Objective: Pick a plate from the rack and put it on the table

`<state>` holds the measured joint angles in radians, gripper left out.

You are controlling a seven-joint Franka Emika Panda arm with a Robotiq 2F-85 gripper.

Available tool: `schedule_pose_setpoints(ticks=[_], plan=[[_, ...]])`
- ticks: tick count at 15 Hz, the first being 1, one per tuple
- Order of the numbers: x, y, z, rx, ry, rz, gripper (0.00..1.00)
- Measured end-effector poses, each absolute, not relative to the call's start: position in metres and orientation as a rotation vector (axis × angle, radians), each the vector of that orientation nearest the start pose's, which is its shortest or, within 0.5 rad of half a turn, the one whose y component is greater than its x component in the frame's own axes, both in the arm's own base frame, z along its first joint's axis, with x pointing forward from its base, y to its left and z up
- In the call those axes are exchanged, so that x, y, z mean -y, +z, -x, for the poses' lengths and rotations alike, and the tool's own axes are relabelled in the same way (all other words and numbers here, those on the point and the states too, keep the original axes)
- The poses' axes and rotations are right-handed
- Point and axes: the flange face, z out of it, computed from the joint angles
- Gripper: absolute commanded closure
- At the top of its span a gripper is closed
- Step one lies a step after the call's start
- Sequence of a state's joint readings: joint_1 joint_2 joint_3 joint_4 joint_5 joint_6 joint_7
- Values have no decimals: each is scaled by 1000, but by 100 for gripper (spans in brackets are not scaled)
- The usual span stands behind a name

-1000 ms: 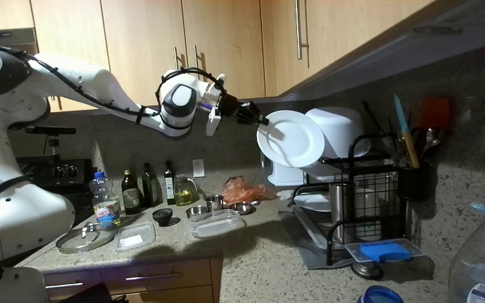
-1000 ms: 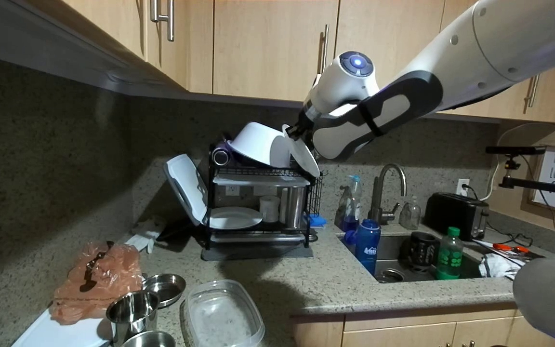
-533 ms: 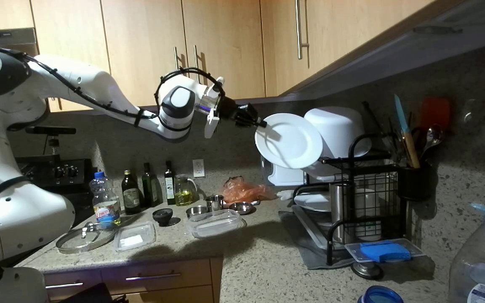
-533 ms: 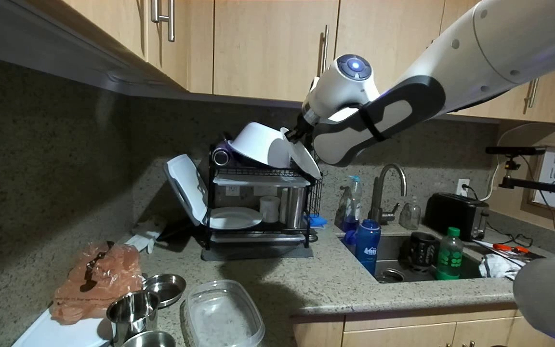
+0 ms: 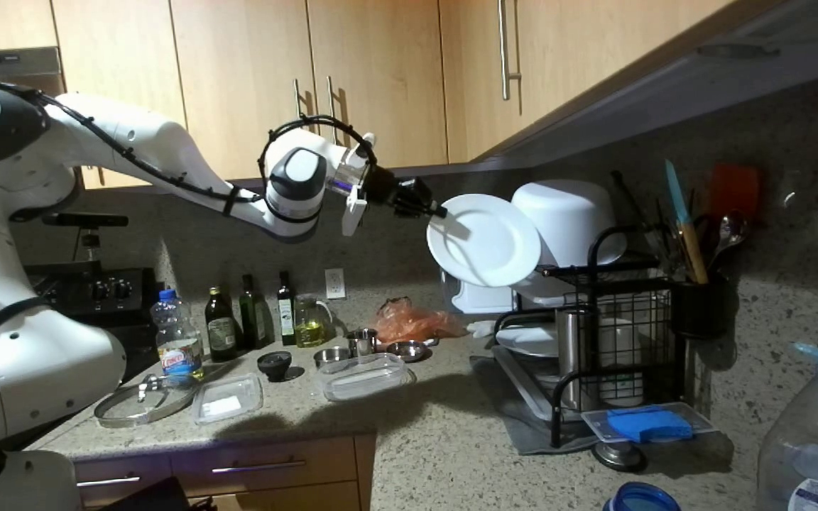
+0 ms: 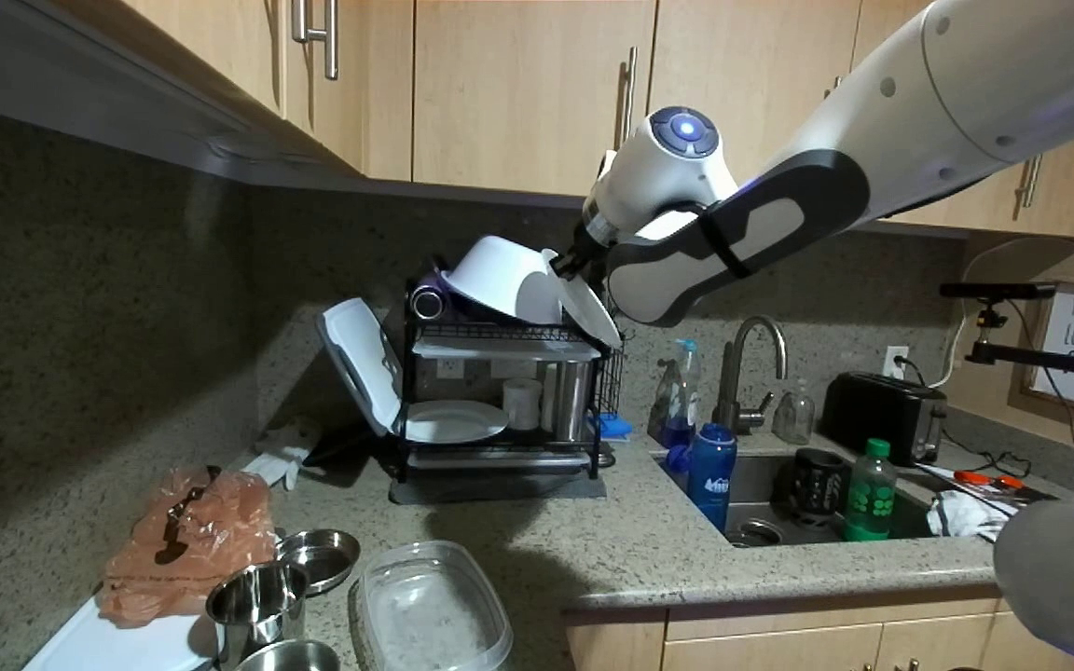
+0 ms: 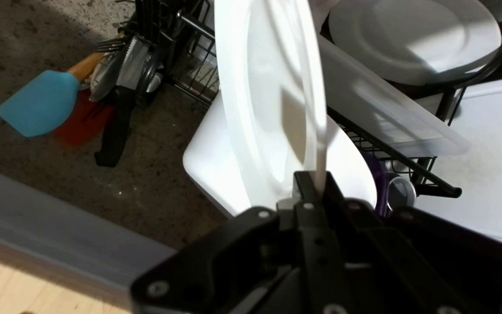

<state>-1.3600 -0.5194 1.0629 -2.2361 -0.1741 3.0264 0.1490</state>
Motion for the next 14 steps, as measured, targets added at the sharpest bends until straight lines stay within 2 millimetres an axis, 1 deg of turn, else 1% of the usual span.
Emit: schedule_pose_setpoints(ticks=[2, 3, 5, 11, 12, 14], plan=[[58, 582, -524, 169, 1266, -2266, 98], [60, 584, -520, 223, 1310, -2273, 94], [62, 580, -520, 231, 1301, -2287, 94], [60, 578, -520, 226, 1298, -2291, 94], [60, 578, -520, 226, 1298, -2292, 98], [60, 578, -520, 225, 1297, -2293, 97]])
